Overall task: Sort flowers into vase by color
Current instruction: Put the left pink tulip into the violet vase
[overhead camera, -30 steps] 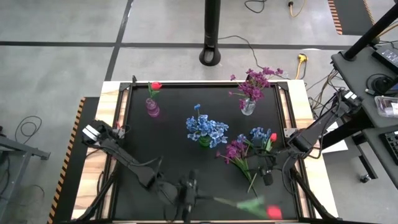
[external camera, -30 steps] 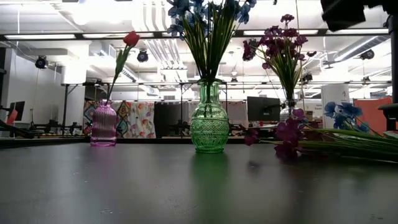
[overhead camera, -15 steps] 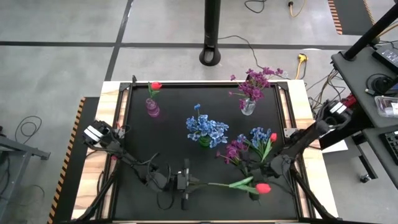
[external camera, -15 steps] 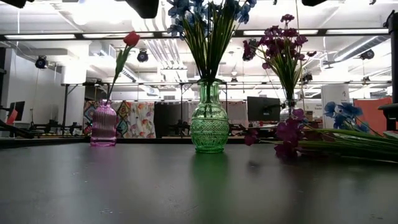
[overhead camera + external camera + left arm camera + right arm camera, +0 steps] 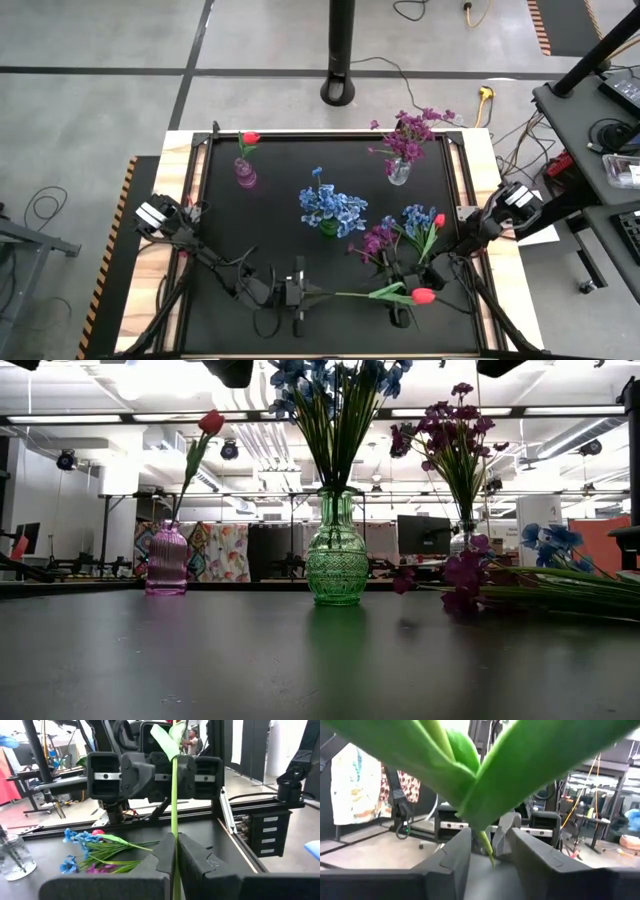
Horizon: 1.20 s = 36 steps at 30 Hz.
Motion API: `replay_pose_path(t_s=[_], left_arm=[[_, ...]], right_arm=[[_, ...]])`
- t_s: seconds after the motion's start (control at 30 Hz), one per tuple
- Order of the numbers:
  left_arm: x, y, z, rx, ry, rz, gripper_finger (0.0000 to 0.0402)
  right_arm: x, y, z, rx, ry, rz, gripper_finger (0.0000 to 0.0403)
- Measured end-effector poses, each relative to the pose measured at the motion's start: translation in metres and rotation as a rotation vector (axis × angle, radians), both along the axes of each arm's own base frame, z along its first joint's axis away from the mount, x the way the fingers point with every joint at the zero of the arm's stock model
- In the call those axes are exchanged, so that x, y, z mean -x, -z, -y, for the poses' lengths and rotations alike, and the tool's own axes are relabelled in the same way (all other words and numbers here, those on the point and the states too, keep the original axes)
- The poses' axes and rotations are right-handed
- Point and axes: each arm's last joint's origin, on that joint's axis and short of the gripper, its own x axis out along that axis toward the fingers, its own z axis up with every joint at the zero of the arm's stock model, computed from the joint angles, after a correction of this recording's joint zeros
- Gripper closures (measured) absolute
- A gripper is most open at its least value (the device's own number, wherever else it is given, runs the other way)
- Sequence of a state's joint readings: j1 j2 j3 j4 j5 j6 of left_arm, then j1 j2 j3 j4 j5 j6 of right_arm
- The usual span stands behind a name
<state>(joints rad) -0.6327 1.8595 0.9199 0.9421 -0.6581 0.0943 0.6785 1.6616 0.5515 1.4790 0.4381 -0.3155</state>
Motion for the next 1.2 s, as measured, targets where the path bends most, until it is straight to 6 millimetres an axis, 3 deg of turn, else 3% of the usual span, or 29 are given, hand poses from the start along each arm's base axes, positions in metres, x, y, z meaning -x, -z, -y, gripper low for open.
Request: replay_pose_path(t_s=[0.33, 0.5, 0.63, 0.8, 0.93, 1.2], left_arm=[[0.0, 0.0, -0.003, 0.008, -0.1, 0.0, 0.0401], [0.001, 0.0, -0.002, 0.06, -0.098, 0.001, 0.0391], [0.004, 0.0, 0.002, 0.073, -0.086, 0.0, 0.0341], [0.007, 0.0, 0.007, 0.088, -0.072, -0.004, 0.0246], [-0.002, -0.014, 0.008, 0.137, -0.082, 0.034, 0.018], [-0.036, -0.034, 0.003, 0.088, -0.127, -0.006, 0.0129]], right_arm=[[-0.002, -0.005, -0.001, -0.003, 0.017, 0.015, 0.0378], [-0.003, -0.003, -0.001, -0.017, 0.023, -0.012, 0.0389], [-0.003, 0.0, -0.002, -0.018, 0.02, -0.081, 0.039], [-0.001, -0.002, 0.002, -0.024, 0.043, -0.244, 0.039], [-0.003, -0.01, 0.002, -0.008, 0.078, -0.423, 0.039], [-0.013, -0.025, -0.003, 0.071, 0.183, -0.565, 0.039]])
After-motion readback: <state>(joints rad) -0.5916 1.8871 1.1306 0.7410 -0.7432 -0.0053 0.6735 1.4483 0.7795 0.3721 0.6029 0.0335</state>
